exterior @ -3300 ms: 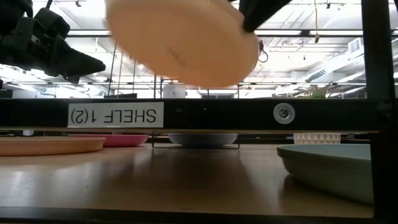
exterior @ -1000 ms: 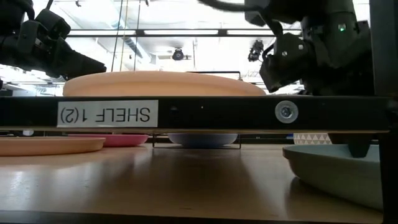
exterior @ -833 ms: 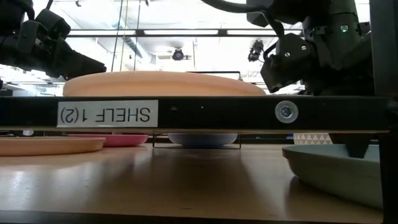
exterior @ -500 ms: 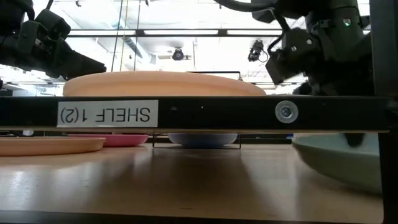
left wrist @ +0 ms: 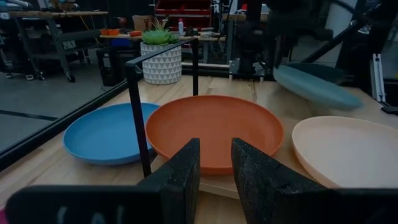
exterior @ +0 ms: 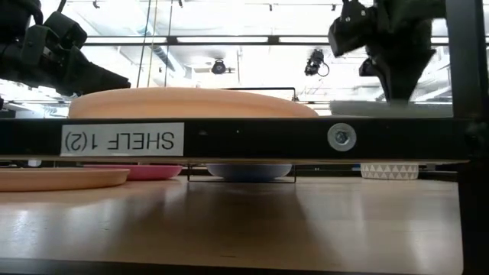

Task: Place and stack plates onto a shelf
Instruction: Stack the light blue plate on top of the white plate on the shelf

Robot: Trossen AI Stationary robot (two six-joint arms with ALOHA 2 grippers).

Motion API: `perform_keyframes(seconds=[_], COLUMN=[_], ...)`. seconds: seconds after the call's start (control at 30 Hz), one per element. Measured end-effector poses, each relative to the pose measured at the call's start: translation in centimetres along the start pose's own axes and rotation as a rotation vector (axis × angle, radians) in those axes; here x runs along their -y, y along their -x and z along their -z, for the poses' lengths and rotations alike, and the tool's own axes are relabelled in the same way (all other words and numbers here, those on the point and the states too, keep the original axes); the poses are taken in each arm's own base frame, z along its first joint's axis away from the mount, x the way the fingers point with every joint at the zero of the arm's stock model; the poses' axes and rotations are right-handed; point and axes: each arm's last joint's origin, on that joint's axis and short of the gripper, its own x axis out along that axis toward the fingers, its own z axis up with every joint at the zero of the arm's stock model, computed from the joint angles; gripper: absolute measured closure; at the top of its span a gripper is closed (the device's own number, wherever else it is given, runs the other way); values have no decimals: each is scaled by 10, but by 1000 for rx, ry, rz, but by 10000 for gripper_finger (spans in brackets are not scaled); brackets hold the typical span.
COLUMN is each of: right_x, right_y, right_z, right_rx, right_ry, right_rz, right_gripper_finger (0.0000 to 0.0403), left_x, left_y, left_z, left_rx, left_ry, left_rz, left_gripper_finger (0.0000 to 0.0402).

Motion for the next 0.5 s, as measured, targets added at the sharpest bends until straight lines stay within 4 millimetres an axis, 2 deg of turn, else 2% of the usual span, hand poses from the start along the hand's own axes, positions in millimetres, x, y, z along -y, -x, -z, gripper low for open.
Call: perform_keyframes(seconds=[0.13, 0.3, 0.5], right_x=[10, 16, 8], right_y=[16, 27, 16], right_z=[-2, -21, -57], right_rx=[55, 139, 259], right_ry=[-68, -242, -259], right_rz=[-37, -94, -206], right_gripper_finger=[390, 390, 389], left_x=[0, 0, 0], left_y=[0, 0, 0], left_z=[0, 0, 0], left_rx=[-1, 0, -4], left_ry=[-1, 0, -2], left_rz=[0, 0, 0], left_gripper_finger=[303, 303, 303])
